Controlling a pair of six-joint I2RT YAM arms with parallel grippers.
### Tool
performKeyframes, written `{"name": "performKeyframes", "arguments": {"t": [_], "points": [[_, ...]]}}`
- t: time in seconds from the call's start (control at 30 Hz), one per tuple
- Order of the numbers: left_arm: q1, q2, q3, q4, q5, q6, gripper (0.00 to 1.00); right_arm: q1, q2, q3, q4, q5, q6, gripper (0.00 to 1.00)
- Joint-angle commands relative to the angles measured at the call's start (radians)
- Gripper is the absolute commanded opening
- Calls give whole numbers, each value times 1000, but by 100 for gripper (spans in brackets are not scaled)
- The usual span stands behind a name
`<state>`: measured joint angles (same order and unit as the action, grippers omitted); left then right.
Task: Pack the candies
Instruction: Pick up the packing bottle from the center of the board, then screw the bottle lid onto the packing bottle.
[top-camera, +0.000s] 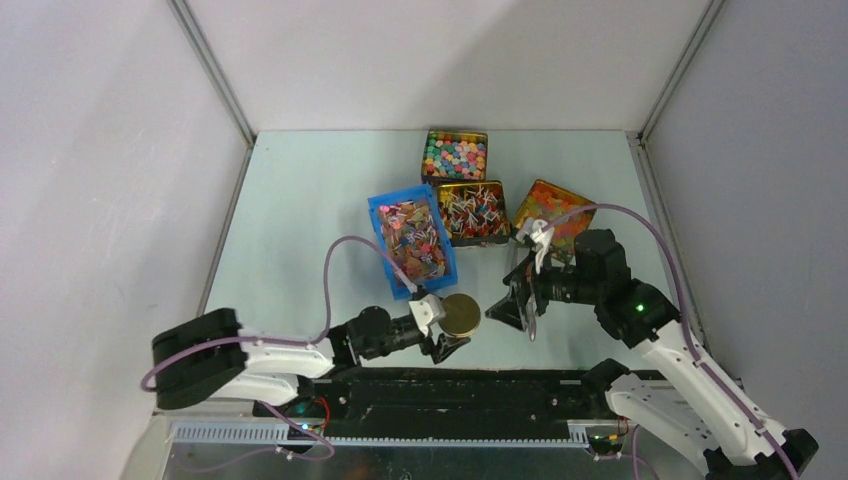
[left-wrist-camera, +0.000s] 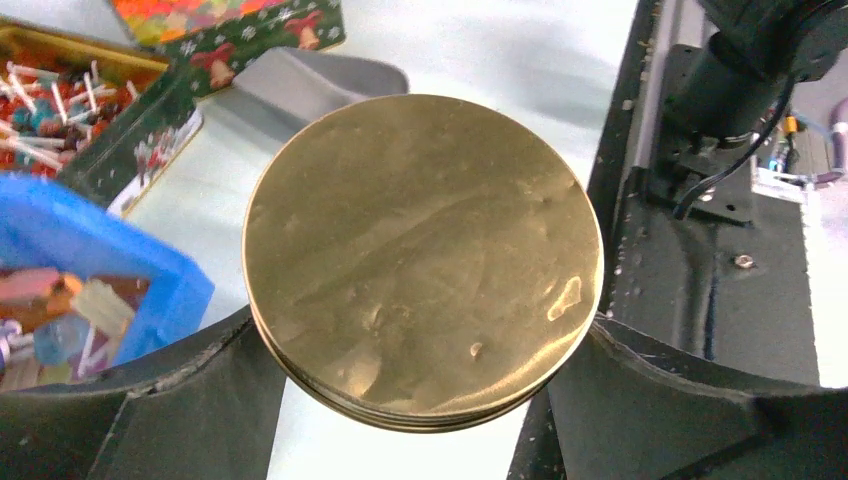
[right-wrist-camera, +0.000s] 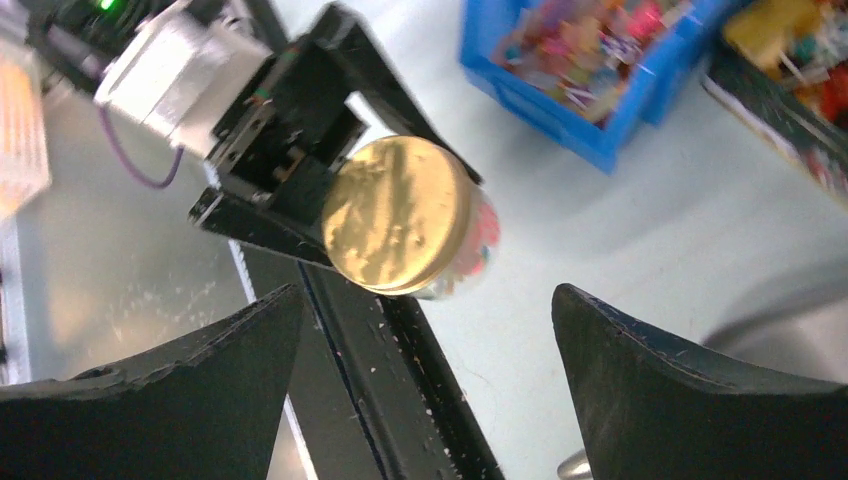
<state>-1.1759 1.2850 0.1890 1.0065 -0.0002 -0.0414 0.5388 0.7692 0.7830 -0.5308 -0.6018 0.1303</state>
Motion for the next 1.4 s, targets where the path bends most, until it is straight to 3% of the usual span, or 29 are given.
{"name": "performKeyframes", "arguments": {"t": [0.0, 0.23, 0.57, 0.8, 1.37], "points": [[-4, -164, 152, -427, 116, 81, 69, 68, -57, 64, 54, -149, -240, 96], [-4, -316, 250, -728, 223, 81, 69, 233, -52, 167, -108, -76, -502, 94], [-6, -364, 335, -906, 275, 113, 65, 351, 3, 232, -172, -112, -707, 97], [-15, -356, 389, -941, 282, 138, 63, 428, 95, 233, -173, -71, -746, 95], [-37, -383, 454, -1033, 251, 178, 63, 434, 201, 233, -137, -87, -748, 96]]}}
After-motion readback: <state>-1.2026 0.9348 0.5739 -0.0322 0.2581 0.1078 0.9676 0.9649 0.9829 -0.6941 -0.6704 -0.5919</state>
